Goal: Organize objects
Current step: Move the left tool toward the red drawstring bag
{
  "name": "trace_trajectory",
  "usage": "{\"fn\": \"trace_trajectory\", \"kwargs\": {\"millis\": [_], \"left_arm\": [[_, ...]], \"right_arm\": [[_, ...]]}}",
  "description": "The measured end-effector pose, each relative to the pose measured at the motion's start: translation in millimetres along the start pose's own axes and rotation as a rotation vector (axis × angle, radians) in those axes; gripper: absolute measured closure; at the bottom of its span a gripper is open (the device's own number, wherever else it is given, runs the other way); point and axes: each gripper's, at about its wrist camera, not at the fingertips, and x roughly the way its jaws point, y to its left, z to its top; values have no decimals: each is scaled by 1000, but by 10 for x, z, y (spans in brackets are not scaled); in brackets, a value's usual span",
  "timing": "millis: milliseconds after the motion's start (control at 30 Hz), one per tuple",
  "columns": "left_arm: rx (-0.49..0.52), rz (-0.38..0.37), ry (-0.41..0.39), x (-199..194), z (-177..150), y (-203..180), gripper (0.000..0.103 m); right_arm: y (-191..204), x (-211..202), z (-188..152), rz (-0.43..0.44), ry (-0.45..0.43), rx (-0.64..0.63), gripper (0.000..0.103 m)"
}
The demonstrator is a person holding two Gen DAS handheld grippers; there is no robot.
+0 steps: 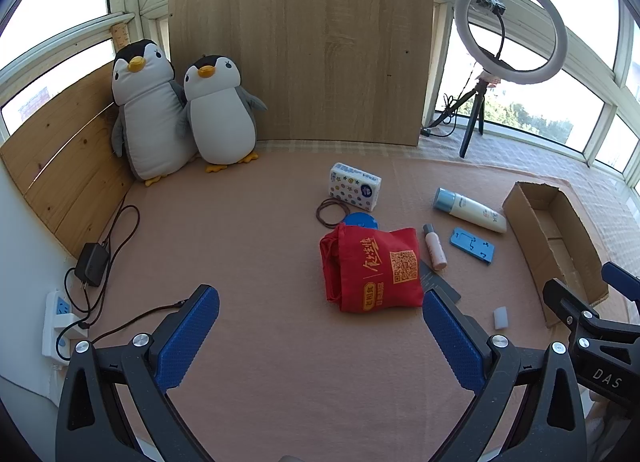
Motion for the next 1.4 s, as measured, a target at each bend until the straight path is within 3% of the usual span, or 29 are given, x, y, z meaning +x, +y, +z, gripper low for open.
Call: {"fn": "trace_trajectory", "kwargs": {"millis": [1400], "left_arm": [[14,-3,19,221,79,11,0]], "right_arm": [[-25,137,22,8,6,30,1]]}}
